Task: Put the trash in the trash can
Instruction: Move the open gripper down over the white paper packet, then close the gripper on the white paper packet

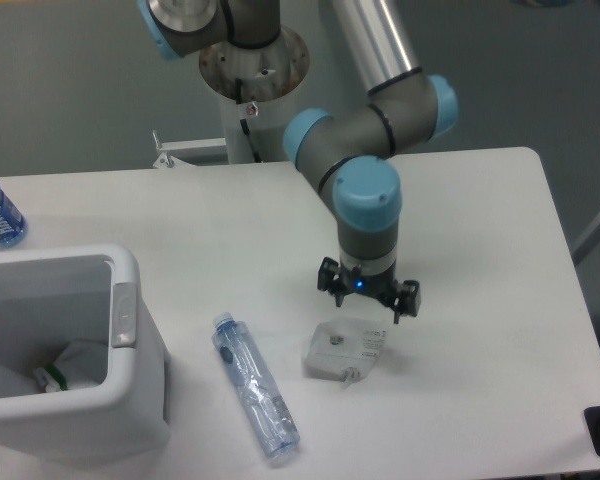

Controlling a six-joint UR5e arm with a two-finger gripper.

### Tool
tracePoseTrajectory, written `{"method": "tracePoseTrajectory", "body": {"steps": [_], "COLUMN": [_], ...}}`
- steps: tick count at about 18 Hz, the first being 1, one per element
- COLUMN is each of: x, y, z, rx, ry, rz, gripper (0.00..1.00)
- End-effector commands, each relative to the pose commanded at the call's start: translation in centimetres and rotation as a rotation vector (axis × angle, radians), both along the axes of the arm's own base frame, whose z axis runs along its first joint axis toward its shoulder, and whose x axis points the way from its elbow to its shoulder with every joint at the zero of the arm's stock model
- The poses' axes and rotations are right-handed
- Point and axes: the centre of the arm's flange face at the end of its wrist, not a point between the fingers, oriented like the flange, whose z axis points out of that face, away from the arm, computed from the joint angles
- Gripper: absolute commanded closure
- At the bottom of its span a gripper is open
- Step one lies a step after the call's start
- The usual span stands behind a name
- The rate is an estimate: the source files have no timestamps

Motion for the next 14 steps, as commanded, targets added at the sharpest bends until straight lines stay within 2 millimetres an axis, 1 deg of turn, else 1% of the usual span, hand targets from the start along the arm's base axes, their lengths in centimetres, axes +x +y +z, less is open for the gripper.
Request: {"method": "tracePoseTrajectory", "body": {"steps": [2,4,5,6,9,10,11,14], "x": [0.3,1.0,0.8,0.7,1.2,1.2,1.3,1.3], "y": [0.3,1.1,1.3,1.6,2.1,2.1,2.2,2.2], "z": [-0.7,-1.9,-2.2,-2.3,-3.0,-2.9,-2.7,-2.6], "rx": [-0.006,-0.016,-0.012,-0.003,-0.003,-0.002,0.001,0.004], "ry": [-0.007,-0.018,-0.014,-0.004,0.003,0.004,0.007,0.008], "rz": [-0.005,-0.025,-0.025,-0.026,-0.038,-0.036,-0.036,-0.021], "gripper": [0.00,0.00,0.00,0.00,0.00,0.08,0.26,0.77]}}
